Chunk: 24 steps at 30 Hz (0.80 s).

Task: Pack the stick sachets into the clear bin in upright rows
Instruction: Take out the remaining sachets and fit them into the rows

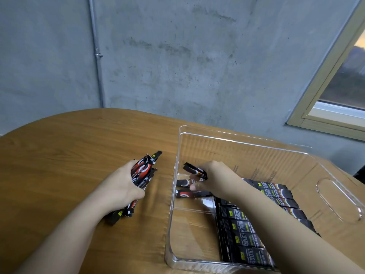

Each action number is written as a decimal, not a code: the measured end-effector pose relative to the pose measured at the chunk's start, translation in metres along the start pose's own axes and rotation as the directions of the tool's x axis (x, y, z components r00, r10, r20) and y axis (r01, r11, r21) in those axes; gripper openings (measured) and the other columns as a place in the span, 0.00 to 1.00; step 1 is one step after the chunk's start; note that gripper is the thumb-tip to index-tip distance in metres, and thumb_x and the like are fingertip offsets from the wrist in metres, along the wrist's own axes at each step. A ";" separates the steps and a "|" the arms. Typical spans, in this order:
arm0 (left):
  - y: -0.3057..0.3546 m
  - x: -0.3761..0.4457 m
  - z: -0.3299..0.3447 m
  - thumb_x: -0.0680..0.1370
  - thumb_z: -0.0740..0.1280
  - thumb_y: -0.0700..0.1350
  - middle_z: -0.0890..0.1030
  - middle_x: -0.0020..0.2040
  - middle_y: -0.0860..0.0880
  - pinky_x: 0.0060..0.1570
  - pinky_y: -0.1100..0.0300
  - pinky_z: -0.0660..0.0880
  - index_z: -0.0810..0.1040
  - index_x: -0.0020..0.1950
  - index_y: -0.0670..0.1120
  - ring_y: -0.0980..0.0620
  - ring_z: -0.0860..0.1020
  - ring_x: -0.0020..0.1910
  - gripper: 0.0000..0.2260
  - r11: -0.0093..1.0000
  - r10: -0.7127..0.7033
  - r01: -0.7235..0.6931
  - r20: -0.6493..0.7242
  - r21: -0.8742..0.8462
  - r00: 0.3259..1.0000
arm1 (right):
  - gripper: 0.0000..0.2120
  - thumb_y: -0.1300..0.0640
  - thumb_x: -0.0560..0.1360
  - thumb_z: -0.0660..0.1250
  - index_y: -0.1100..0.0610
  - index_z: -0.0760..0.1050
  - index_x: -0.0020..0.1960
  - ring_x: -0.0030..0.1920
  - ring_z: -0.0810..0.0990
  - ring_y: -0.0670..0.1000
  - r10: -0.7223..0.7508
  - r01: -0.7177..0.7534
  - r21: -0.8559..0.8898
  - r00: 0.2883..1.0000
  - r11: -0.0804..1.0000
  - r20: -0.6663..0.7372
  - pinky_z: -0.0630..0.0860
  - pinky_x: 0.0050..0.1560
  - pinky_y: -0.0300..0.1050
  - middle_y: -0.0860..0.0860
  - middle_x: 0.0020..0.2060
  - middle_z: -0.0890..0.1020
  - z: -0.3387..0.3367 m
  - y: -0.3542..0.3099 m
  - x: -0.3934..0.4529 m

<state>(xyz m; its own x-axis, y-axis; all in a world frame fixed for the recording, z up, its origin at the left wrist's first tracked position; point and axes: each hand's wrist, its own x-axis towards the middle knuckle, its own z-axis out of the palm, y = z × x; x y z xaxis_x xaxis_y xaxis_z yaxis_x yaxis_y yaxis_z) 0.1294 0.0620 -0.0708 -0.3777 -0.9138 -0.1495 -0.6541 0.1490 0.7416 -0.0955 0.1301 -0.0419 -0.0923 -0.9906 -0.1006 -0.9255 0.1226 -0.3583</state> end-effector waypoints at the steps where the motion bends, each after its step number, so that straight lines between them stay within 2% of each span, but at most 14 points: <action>1: 0.000 0.000 0.000 0.68 0.69 0.36 0.81 0.39 0.48 0.26 0.63 0.67 0.69 0.57 0.55 0.52 0.75 0.29 0.22 1.000 0.000 0.000 -0.002 0.001 1.000 | 0.13 0.52 0.71 0.73 0.53 0.70 0.37 0.32 0.70 0.45 -0.009 0.011 -0.082 1.000 0.997 0.027 0.63 0.29 0.38 0.47 0.32 0.73 0.000 0.000 0.001; 3: -0.001 0.001 0.000 0.68 0.69 0.36 0.81 0.39 0.47 0.26 0.62 0.68 0.71 0.57 0.51 0.51 0.75 0.28 0.21 1.000 0.002 -0.002 -0.008 -0.003 1.000 | 0.12 0.54 0.71 0.73 0.56 0.70 0.38 0.37 0.73 0.51 -0.019 0.039 -0.196 0.995 0.980 0.103 0.65 0.32 0.43 0.51 0.36 0.76 0.004 -0.001 0.005; 5: -0.002 0.002 0.000 0.68 0.69 0.35 0.81 0.39 0.46 0.27 0.61 0.69 0.72 0.56 0.50 0.50 0.75 0.29 0.20 1.000 0.005 -0.005 -0.009 -0.009 1.000 | 0.11 0.56 0.71 0.73 0.55 0.70 0.38 0.40 0.73 0.53 -0.014 0.049 -0.224 0.987 0.973 0.159 0.65 0.31 0.41 0.51 0.36 0.75 0.011 -0.001 0.009; 7: -0.001 0.002 0.001 0.68 0.69 0.35 0.81 0.39 0.47 0.28 0.61 0.69 0.71 0.55 0.51 0.49 0.76 0.31 0.20 1.000 0.005 -0.005 -0.010 -0.006 1.000 | 0.10 0.58 0.71 0.72 0.53 0.71 0.38 0.41 0.72 0.53 -0.006 0.036 -0.188 0.987 0.981 0.162 0.65 0.32 0.41 0.49 0.35 0.74 0.017 0.001 0.013; 9: -0.001 0.002 0.001 0.67 0.69 0.35 0.80 0.38 0.48 0.28 0.61 0.69 0.71 0.56 0.52 0.50 0.77 0.32 0.21 1.000 0.008 -0.008 -0.012 0.003 1.000 | 0.06 0.59 0.71 0.72 0.56 0.77 0.45 0.42 0.74 0.52 0.006 0.011 -0.130 0.992 0.992 0.130 0.68 0.38 0.42 0.51 0.39 0.76 0.020 0.001 0.017; 12: -0.002 0.003 0.000 0.67 0.69 0.35 0.80 0.38 0.49 0.27 0.62 0.69 0.71 0.56 0.53 0.51 0.76 0.30 0.21 1.000 0.003 -0.003 -0.008 0.004 1.000 | 0.08 0.58 0.71 0.72 0.58 0.78 0.49 0.44 0.76 0.53 0.027 -0.019 -0.090 0.995 0.996 0.097 0.70 0.42 0.42 0.52 0.41 0.78 0.023 0.002 0.024; 15: -0.003 0.002 0.000 0.67 0.69 0.35 0.81 0.38 0.47 0.29 0.61 0.70 0.72 0.56 0.51 0.49 0.78 0.32 0.20 1.000 0.006 -0.006 -0.004 0.005 1.000 | 0.10 0.55 0.72 0.72 0.59 0.77 0.50 0.45 0.76 0.54 0.028 -0.025 -0.087 0.999 0.996 0.036 0.69 0.40 0.43 0.55 0.43 0.79 0.024 0.002 0.027; 18: -0.003 0.002 0.000 0.67 0.69 0.35 0.81 0.39 0.48 0.29 0.61 0.70 0.71 0.57 0.53 0.49 0.77 0.33 0.22 1.000 0.006 -0.006 0.000 -0.004 1.000 | 0.16 0.48 0.73 0.71 0.58 0.71 0.50 0.45 0.76 0.55 0.026 -0.026 -0.020 1.000 0.999 -0.014 0.67 0.39 0.45 0.55 0.45 0.78 0.020 0.001 0.022; 21: -0.002 0.003 0.001 0.68 0.69 0.35 0.81 0.40 0.49 0.29 0.61 0.69 0.70 0.57 0.54 0.50 0.77 0.32 0.23 1.000 0.004 -0.004 0.006 -0.010 1.000 | 0.21 0.42 0.73 0.68 0.58 0.68 0.54 0.46 0.75 0.53 0.037 -0.040 0.046 0.997 0.998 0.062 0.69 0.41 0.45 0.53 0.47 0.78 0.015 0.000 0.014; 24: -0.002 0.002 0.000 0.67 0.70 0.35 0.81 0.40 0.49 0.30 0.61 0.71 0.71 0.55 0.53 0.49 0.79 0.35 0.21 1.000 0.007 -0.007 -0.002 -0.002 1.000 | 0.20 0.41 0.72 0.69 0.55 0.71 0.53 0.44 0.76 0.52 0.021 -0.031 0.072 0.990 0.997 0.140 0.71 0.41 0.44 0.51 0.44 0.78 0.013 -0.001 0.007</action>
<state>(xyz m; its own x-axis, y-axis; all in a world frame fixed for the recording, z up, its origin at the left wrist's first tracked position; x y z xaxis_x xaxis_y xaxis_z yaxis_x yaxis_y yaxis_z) 0.1296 0.0596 -0.0728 -0.3810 -0.9135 -0.1426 -0.6501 0.1551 0.7438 -0.0902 0.1238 -0.0546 -0.0590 -0.9696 -0.2373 -0.8935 0.1573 -0.4205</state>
